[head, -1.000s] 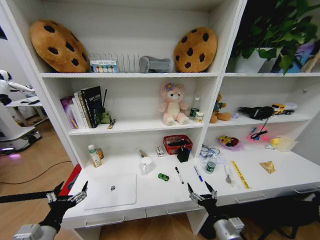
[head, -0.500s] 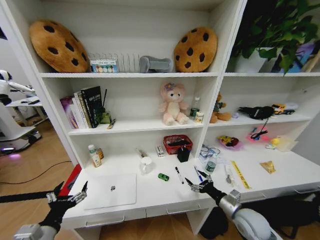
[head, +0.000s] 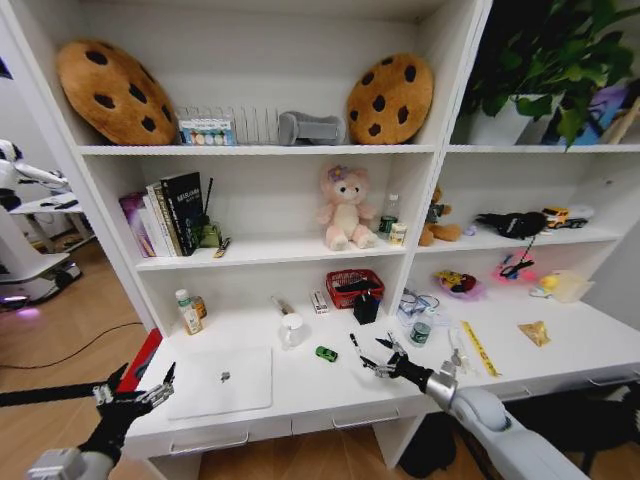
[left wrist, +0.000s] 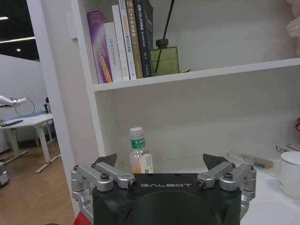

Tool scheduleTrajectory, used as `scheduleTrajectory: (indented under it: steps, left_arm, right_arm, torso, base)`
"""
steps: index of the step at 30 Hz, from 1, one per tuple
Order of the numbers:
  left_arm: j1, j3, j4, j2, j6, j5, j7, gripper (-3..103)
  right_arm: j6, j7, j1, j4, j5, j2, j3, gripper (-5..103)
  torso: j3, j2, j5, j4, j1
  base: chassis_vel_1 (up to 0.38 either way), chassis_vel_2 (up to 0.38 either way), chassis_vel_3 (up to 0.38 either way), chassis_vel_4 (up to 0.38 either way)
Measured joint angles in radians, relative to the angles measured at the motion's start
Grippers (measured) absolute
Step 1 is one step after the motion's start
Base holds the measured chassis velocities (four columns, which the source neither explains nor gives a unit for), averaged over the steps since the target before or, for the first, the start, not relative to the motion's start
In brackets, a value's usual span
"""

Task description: Organize the objects on the table.

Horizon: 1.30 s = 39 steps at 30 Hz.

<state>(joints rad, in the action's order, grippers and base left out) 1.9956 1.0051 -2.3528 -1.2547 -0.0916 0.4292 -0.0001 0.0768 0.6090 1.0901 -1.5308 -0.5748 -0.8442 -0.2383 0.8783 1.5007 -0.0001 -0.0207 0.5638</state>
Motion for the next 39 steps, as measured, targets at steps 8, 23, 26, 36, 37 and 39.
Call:
scheduleTrajectory:
  steps: [8, 23, 26, 36, 37, 39]
  left_arm:
    - [0.000, 0.000, 0.000, 0.000, 0.000, 0.000, 0.000, 100]
    - [0.000, 0.000, 0.000, 0.000, 0.000, 0.000, 0.000, 100]
    - [0.000, 0.000, 0.000, 0.000, 0.000, 0.000, 0.000, 100]
    - [0.000, 0.000, 0.000, 0.000, 0.000, 0.000, 0.000, 100]
    - [0.000, 0.000, 0.000, 0.000, 0.000, 0.000, 0.000, 100]
    - [0.000, 0.000, 0.000, 0.000, 0.000, 0.000, 0.000, 100]
  right_arm:
    - [-0.038, -0.007, -0.122, 0.062, 0.010, -0.035, 0.164, 95]
    - [-0.056, 0.040, -0.274, 0.195, 0.034, -0.060, 0.321, 100]
    - [-0.056, 0.052, -0.305, 0.221, 0.034, -0.061, 0.342, 100]
    - [-0.057, 0.086, -0.386, 0.284, 0.029, -0.077, 0.420, 100]
    - [-0.057, 0.086, -0.392, 0.295, 0.030, -0.083, 0.429, 100]
    - [-0.058, 0.085, -0.398, 0.304, 0.030, -0.087, 0.434, 100]
  torso:
    - [0.000, 0.000, 0.0000, -0.0009, 0.000]
    - [0.000, 0.000, 0.0000, -0.0006, 0.000]
    - [0.000, 0.000, 0.0000, -0.0006, 0.000]
    - [0.000, 0.000, 0.0000, -0.0007, 0.000]
    - [0.000, 0.000, 0.0001, -0.0008, 0.000]
    - [0.000, 0.000, 0.0002, -0.0007, 0.000]
  base:
    - [0.000, 0.000, 0.000, 0.000]
    - [0.000, 0.000, 0.000, 0.000]
    - [0.000, 0.000, 0.000, 0.000]
    - [0.000, 0.000, 0.000, 0.000]
    - [0.000, 0.000, 0.000, 0.000]
    - [0.000, 0.000, 0.000, 0.000]
